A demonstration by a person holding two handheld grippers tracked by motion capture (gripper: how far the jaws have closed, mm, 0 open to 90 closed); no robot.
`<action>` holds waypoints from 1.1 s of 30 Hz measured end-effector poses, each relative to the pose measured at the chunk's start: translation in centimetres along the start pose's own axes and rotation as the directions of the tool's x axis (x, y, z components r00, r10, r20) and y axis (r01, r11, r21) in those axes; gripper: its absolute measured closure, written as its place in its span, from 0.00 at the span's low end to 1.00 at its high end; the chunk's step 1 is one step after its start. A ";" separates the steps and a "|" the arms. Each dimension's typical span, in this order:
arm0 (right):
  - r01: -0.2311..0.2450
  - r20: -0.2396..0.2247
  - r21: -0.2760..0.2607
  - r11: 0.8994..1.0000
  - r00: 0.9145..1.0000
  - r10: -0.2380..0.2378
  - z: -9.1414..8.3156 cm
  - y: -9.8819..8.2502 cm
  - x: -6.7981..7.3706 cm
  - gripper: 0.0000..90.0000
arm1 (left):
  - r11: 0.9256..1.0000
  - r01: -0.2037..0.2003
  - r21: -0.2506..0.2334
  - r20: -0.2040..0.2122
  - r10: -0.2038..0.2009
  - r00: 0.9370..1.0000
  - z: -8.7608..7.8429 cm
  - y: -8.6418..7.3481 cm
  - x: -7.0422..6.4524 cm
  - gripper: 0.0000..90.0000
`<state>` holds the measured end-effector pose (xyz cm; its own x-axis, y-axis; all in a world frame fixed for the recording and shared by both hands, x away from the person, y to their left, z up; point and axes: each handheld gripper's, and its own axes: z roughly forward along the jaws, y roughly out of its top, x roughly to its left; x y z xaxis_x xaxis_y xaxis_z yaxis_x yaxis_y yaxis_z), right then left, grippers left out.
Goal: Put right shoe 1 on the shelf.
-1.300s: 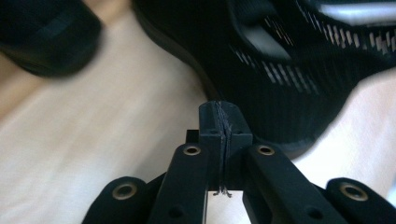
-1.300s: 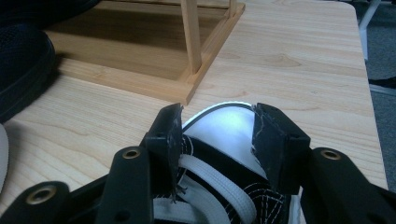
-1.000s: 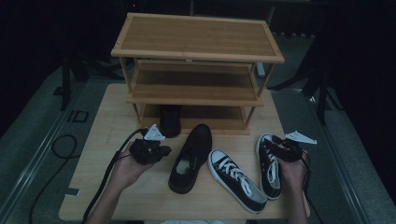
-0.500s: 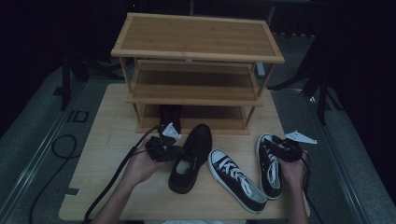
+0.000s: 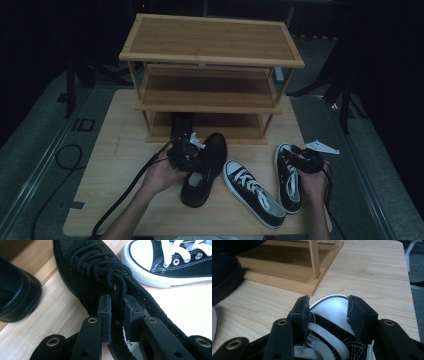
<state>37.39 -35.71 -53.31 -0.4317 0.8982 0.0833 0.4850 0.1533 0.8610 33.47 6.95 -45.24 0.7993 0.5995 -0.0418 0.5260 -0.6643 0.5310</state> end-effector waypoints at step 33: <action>-0.005 -0.005 0.002 1.000 1.000 0.005 0.1 0.0 -0.1 0.58 | 0.994 0.104 -0.024 -0.040 -0.105 0.994 0.0 1.2 1.8 0.98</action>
<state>37.49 -35.77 -53.31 -0.4332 0.8968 0.0900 0.4882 0.1496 0.8598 35.53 7.25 -44.65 0.7273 0.6833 -0.0640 0.5995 -0.5872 0.5439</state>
